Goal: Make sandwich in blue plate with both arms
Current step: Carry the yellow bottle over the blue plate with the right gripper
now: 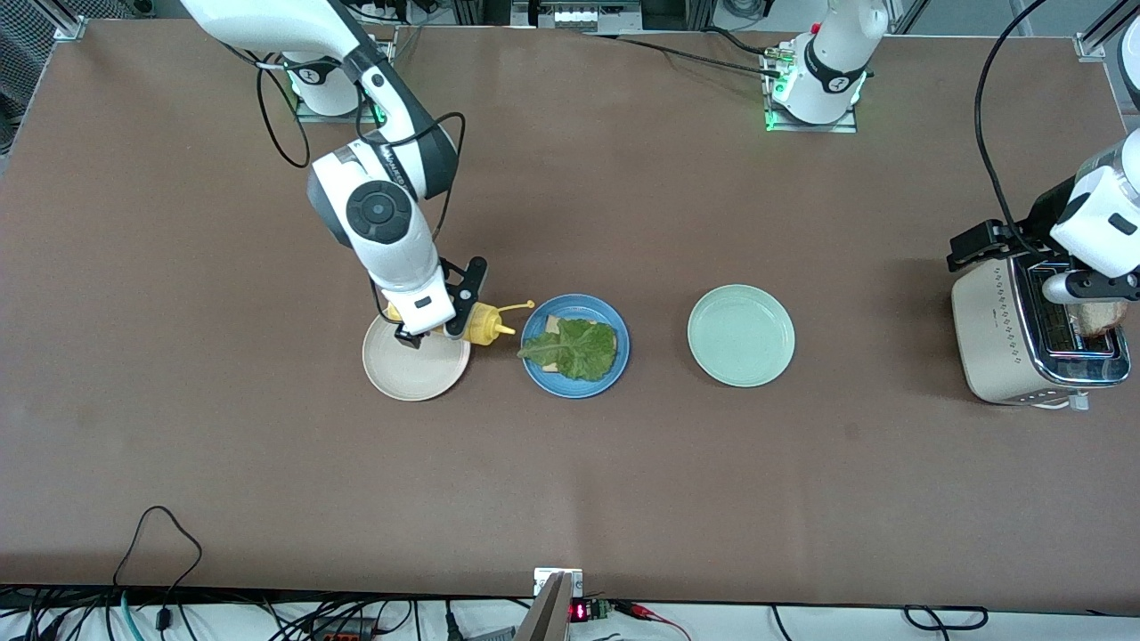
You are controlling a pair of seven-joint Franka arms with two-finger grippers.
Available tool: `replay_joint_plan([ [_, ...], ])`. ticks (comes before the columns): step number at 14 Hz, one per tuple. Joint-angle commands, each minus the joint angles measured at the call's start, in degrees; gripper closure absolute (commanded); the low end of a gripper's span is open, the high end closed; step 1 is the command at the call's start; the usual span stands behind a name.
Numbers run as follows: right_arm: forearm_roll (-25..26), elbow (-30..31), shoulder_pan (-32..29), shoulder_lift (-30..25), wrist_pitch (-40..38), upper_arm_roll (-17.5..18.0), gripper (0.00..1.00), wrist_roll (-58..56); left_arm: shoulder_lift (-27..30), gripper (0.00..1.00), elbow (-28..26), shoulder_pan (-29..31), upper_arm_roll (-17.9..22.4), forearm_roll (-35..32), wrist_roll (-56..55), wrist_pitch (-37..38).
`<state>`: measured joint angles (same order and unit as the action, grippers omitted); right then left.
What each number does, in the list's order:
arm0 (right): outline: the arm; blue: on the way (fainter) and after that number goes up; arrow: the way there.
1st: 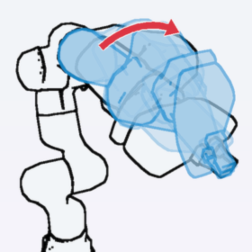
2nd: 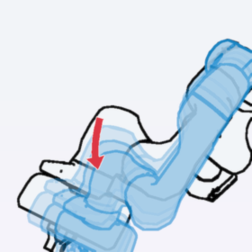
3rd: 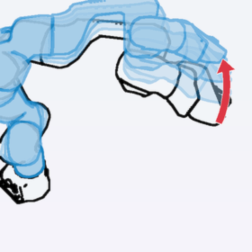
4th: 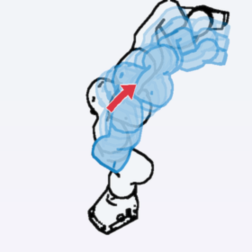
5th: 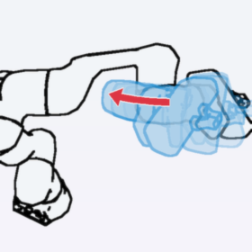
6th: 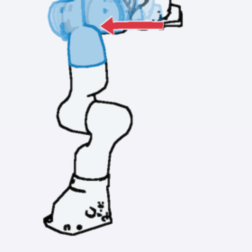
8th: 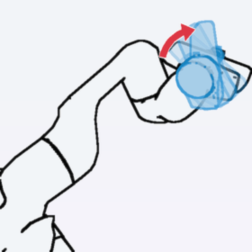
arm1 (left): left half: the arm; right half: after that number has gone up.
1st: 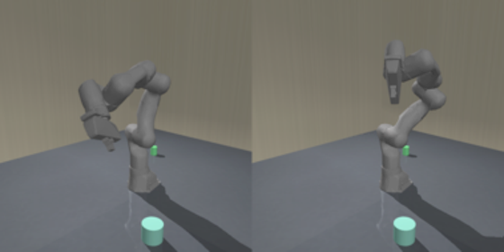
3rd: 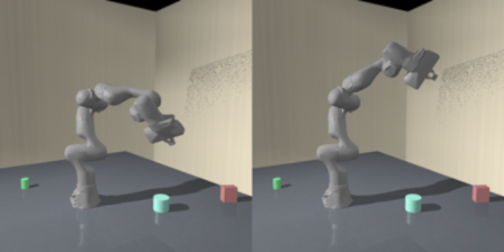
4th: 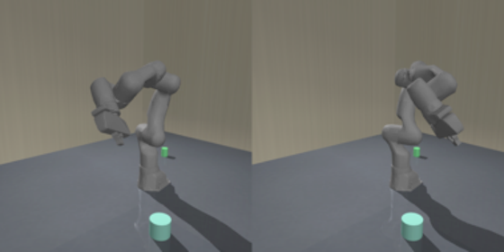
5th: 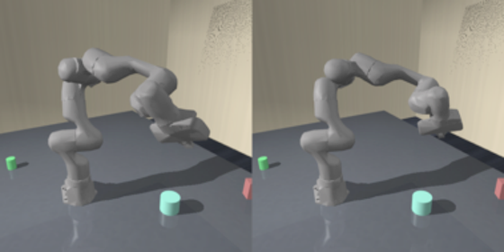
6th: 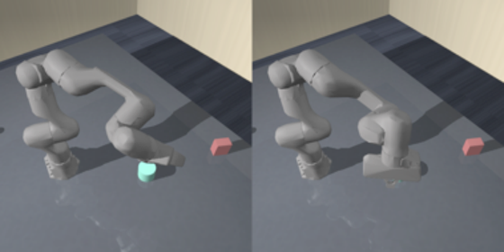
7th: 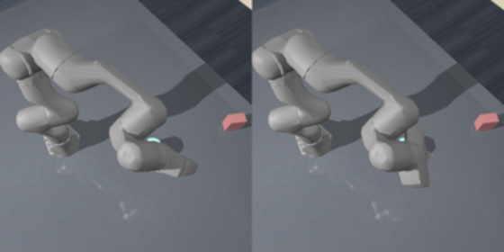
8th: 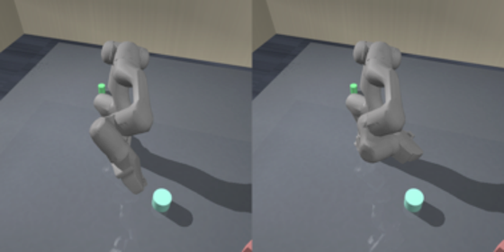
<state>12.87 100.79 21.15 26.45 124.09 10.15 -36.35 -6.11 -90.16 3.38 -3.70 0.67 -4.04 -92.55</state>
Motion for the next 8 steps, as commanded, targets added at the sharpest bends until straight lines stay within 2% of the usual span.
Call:
replay_joint_plan([
  [1, 3.29, 0.02, 1.96, 0.53, 0.36, 0.22, 1.00, 4.69, 0.75, 0.00, 0.34, 0.31, -0.61, -0.93, 0.70, 0.27],
  [8, 5.59, -3.67, 5.30, 5.27, -0.43, -0.22, 1.00, 6.82, 0.93, 0.00, 0.34, 0.40, -0.61, -0.93, 0.70, 0.44],
])
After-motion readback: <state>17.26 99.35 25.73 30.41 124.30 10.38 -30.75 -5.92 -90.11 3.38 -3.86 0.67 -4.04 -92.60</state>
